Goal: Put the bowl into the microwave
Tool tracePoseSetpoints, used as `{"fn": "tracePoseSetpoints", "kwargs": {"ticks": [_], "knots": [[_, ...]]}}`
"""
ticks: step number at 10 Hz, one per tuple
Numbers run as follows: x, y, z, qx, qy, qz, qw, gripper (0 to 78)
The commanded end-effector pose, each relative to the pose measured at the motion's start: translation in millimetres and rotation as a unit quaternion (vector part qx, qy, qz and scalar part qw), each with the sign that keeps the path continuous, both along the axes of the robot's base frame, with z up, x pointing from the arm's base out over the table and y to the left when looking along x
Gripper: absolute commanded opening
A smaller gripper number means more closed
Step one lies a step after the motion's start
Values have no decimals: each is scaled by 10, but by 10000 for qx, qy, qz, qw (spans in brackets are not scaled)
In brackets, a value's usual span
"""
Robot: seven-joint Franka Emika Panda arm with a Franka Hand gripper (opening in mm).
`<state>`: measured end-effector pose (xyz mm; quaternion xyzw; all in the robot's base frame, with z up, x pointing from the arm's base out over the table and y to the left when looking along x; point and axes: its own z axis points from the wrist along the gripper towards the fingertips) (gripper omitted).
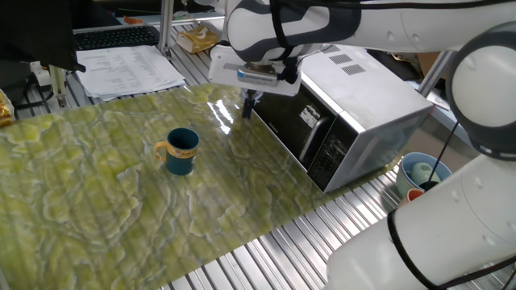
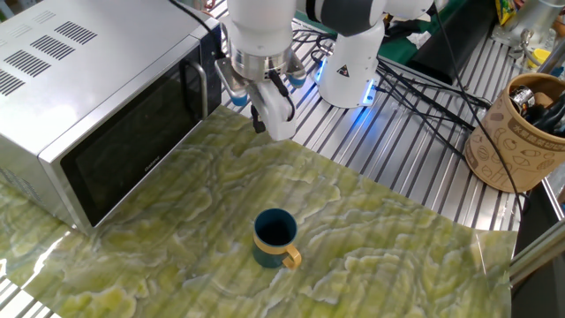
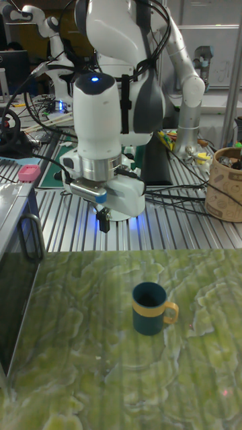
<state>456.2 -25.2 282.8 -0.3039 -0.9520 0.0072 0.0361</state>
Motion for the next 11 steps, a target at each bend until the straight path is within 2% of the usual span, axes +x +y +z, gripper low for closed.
{"fn": "tracePoseSetpoints", "kwargs": {"ticks": [1,3,6,7,8,11], "knots": [[-146,31,4,-189,42,-1688,9855,0],[-145,31,4,-258,19,-2053,9784,0],[-143,30,6,-306,-21,-2621,9646,0],[-142,29,7,-389,-71,-2861,9574,0],[-141,29,7,-503,-186,-3111,9489,0],[-137,28,9,-557,-328,-3448,9365,0]]}}
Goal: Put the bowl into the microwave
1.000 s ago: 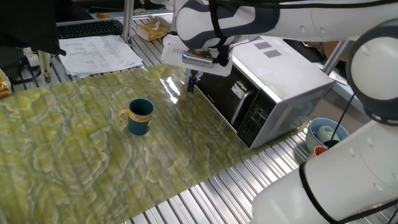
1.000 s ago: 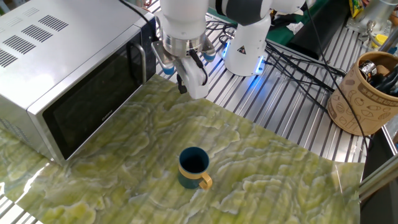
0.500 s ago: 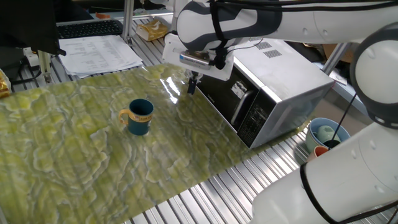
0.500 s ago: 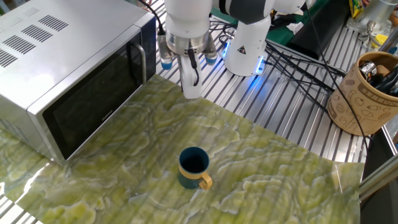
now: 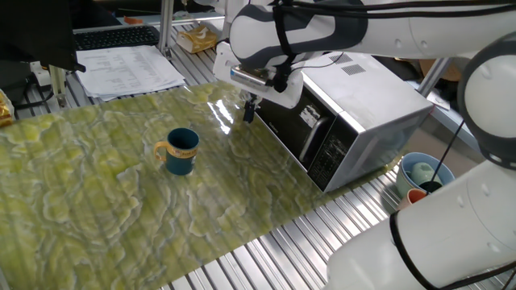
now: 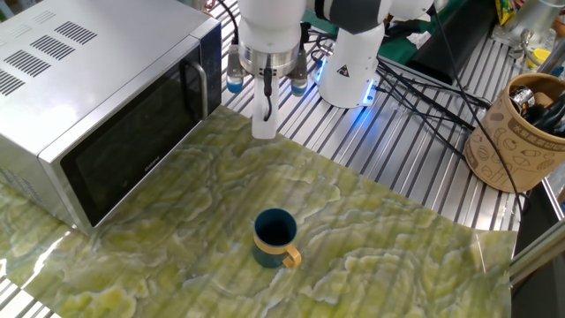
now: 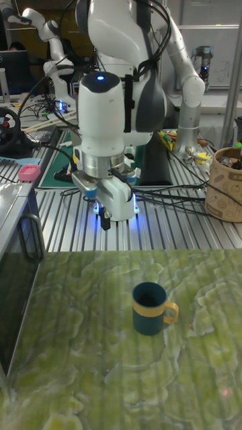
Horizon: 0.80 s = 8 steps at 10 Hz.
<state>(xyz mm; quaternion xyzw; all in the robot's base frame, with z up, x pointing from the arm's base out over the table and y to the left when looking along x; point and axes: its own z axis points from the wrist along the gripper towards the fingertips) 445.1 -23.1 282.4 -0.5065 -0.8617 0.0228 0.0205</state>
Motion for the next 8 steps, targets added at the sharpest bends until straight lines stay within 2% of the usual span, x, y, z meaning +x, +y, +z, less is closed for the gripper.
{"fn": "tracePoseSetpoints", "kwargs": {"ticks": [1,2,3,4,6,8], "knots": [[-24,6,13,-347,-221,-1344,9901,0],[-5,-1,25,-441,-254,-1556,9865,0],[-5,-1,25,-441,-254,-1556,9865,0],[33,-23,44,-661,-278,-1711,9826,0],[53,-80,29,-741,-293,-1786,9807,0],[74,-136,18,-727,-292,-1806,9804,0]]}}
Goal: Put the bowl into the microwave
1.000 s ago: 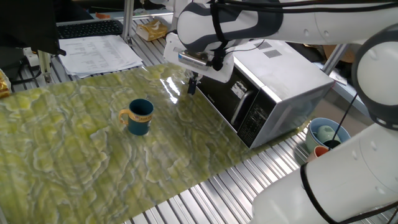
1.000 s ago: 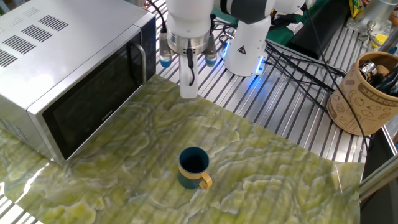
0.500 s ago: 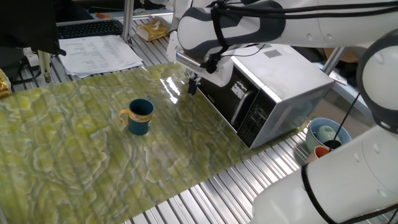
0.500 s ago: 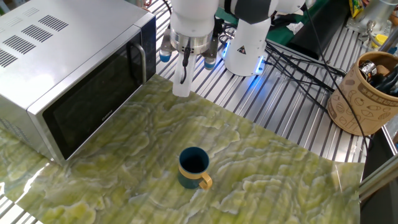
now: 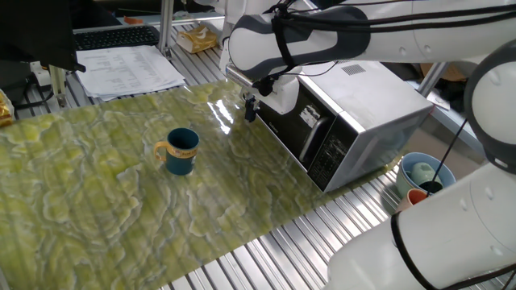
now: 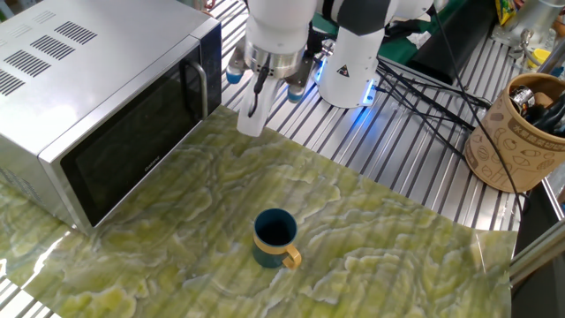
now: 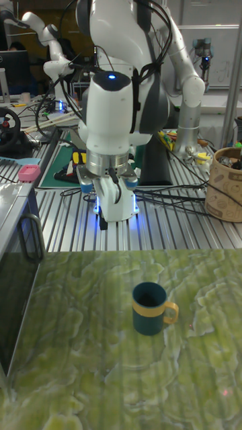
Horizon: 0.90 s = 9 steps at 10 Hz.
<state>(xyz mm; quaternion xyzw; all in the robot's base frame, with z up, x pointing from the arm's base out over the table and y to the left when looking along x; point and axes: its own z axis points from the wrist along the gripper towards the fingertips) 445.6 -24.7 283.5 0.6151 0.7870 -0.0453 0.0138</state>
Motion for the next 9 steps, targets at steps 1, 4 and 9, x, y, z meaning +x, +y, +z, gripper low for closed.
{"fn": "tracePoseSetpoints", "kwargs": {"ticks": [1,4,9], "knots": [[81,-141,7,-322,-88,-545,9980,0],[120,-259,-13,-330,-124,-713,9968,0],[109,-511,-110,-333,-180,-765,9964,0]]}}
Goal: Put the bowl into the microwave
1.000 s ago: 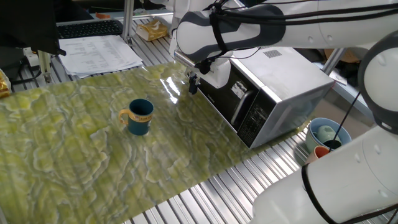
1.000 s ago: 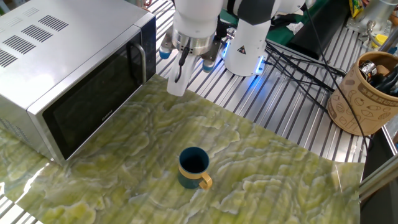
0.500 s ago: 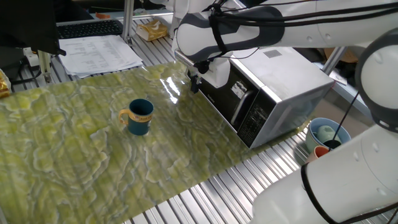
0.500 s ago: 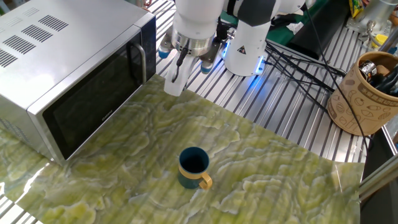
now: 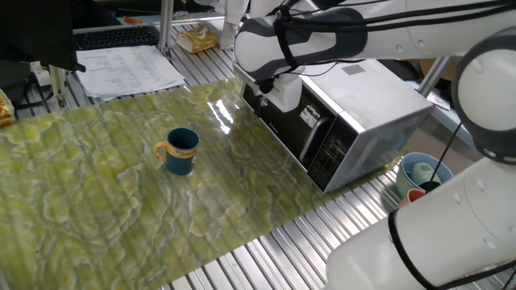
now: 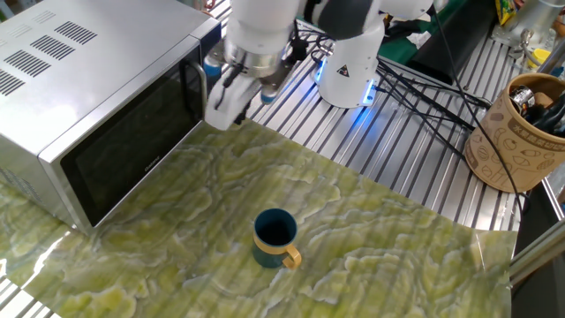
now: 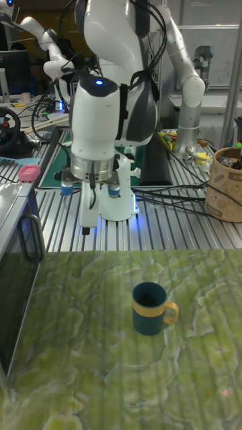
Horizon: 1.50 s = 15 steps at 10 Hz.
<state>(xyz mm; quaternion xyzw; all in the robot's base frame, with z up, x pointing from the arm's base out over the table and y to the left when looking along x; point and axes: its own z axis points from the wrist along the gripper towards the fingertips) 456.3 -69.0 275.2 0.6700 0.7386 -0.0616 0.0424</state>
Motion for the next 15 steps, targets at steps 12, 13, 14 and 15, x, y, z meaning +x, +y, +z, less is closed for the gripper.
{"fn": "tracePoseSetpoints", "kwargs": {"ticks": [12,13,14,15], "knots": [[-16,-130,-63,338,-14,-286,9990,0],[-16,-130,-63,312,18,-399,9987,0],[-16,-130,-63,306,28,-435,9986,0],[-16,-130,-63,118,153,-566,9982,0]]}}
